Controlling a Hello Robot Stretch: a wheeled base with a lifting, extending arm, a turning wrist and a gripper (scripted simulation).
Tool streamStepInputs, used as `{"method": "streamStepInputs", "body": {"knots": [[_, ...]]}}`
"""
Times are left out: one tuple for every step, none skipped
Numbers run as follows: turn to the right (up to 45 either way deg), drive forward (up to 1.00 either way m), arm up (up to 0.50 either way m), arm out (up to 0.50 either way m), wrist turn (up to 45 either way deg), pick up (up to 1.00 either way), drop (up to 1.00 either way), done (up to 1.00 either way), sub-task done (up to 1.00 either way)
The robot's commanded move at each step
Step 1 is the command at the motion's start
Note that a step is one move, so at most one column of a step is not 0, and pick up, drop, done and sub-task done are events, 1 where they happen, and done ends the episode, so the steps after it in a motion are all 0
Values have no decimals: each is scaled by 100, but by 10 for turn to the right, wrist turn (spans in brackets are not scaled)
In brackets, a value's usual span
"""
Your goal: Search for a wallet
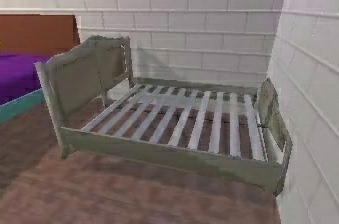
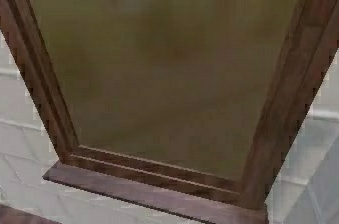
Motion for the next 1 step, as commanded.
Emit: {"method": "streamStepInputs", "body": {"knots": [[0,15,0,0,0,0,0,0,0]]}}
